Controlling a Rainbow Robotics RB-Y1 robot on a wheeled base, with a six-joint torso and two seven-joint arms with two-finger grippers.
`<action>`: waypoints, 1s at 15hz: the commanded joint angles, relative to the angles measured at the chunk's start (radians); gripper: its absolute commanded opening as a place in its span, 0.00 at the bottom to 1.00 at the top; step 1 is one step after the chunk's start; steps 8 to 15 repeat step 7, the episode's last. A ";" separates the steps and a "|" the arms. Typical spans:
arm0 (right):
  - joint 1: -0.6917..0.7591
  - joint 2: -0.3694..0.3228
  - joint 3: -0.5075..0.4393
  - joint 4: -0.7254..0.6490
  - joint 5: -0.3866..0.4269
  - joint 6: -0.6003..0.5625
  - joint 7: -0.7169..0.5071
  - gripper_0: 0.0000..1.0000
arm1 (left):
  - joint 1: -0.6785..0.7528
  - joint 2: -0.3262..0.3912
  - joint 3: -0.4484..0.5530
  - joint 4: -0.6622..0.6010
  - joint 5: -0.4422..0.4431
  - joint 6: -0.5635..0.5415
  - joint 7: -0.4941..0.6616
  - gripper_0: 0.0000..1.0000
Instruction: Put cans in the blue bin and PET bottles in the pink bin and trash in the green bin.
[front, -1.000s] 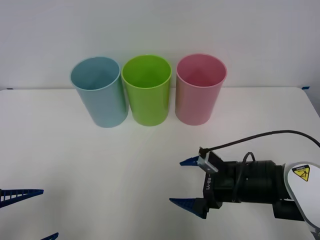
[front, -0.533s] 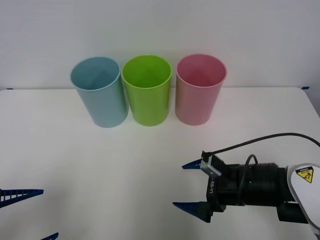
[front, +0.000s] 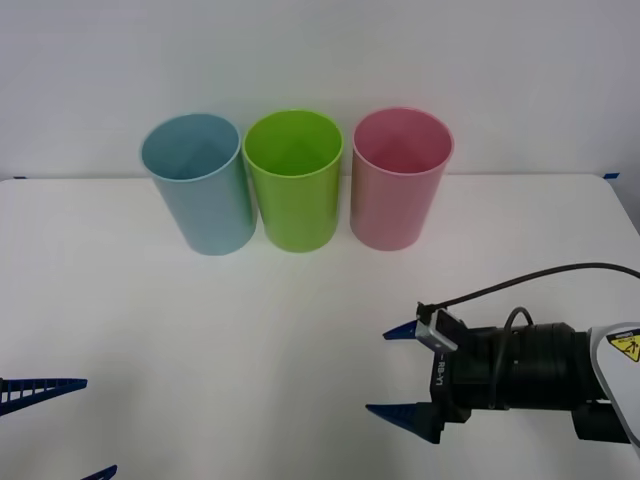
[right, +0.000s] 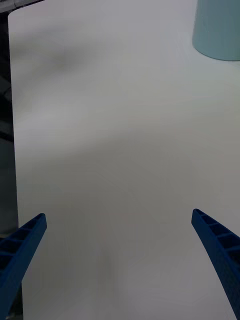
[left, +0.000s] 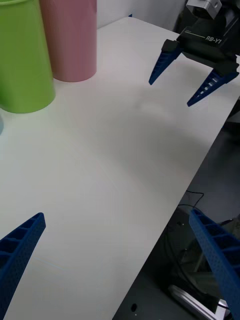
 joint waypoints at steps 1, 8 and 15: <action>0.000 0.000 0.000 0.001 0.014 -0.001 0.002 1.00 | 0.000 0.000 0.000 0.000 0.000 0.000 0.000 1.00; 0.000 0.002 0.000 0.000 0.018 -0.001 0.003 1.00 | 0.000 0.000 0.000 0.000 0.000 0.000 0.000 1.00; 0.000 0.002 0.000 0.000 0.018 -0.001 0.003 1.00 | 0.000 0.000 0.000 0.000 0.000 0.000 0.000 1.00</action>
